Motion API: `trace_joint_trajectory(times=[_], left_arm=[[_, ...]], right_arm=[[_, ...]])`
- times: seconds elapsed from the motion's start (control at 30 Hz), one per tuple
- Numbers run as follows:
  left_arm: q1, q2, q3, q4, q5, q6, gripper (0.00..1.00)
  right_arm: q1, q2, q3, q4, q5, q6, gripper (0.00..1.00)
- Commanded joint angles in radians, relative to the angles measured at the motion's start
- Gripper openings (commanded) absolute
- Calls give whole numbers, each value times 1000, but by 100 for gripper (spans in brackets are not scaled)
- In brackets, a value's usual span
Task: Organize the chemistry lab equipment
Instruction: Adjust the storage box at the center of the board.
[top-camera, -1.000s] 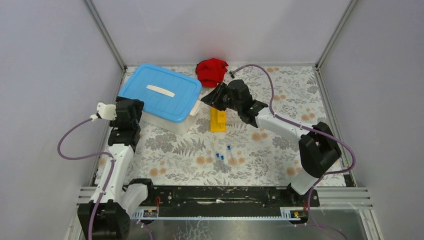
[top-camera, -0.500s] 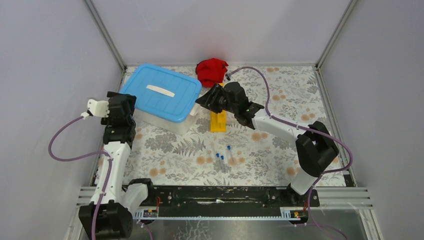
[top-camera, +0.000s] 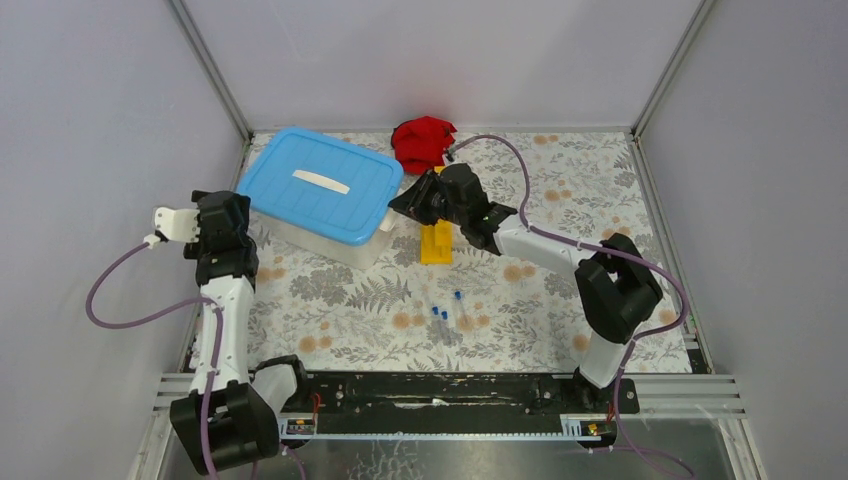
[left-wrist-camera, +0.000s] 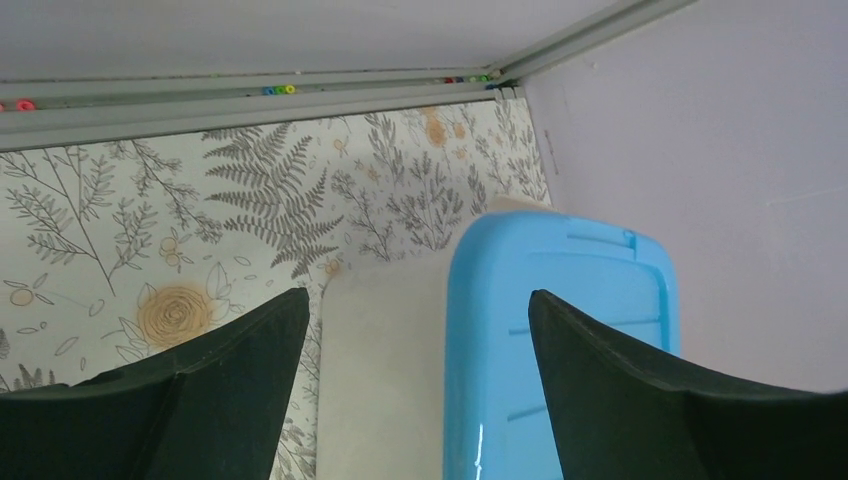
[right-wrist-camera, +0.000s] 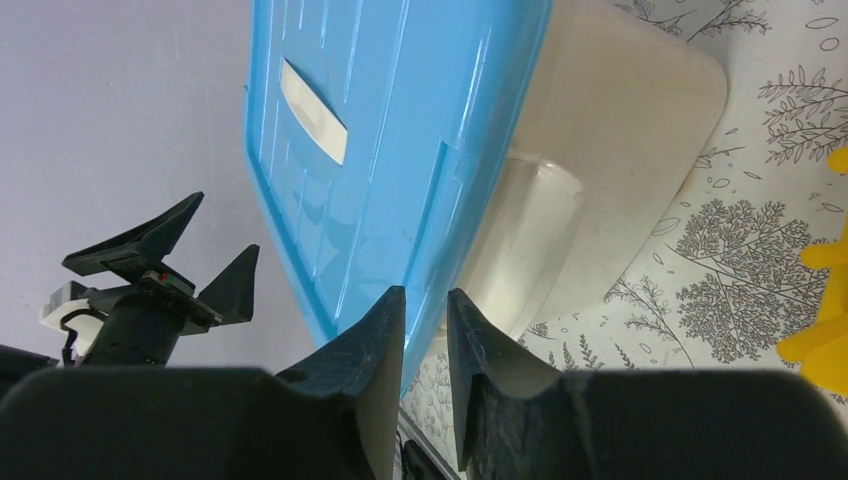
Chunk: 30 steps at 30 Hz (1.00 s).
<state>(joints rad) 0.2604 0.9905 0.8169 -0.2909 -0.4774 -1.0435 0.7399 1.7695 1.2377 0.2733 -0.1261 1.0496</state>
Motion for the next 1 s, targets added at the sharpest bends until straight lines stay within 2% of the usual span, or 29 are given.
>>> trace_joint_trajectory(times=[0.0, 0.4, 0.83, 0.97], left_arm=[[50, 24, -22, 74, 10, -2, 88], [163, 135, -84, 199, 127, -150, 89], [216, 227, -109, 356, 222, -239, 89], [256, 257, -166, 481, 313, -317, 88]], right_arm=[[13, 11, 65, 53, -20, 6, 27], [12, 44, 88, 63, -33, 6, 25], [13, -10, 30, 75, -12, -26, 24], [13, -20, 8, 89, -18, -23, 23]])
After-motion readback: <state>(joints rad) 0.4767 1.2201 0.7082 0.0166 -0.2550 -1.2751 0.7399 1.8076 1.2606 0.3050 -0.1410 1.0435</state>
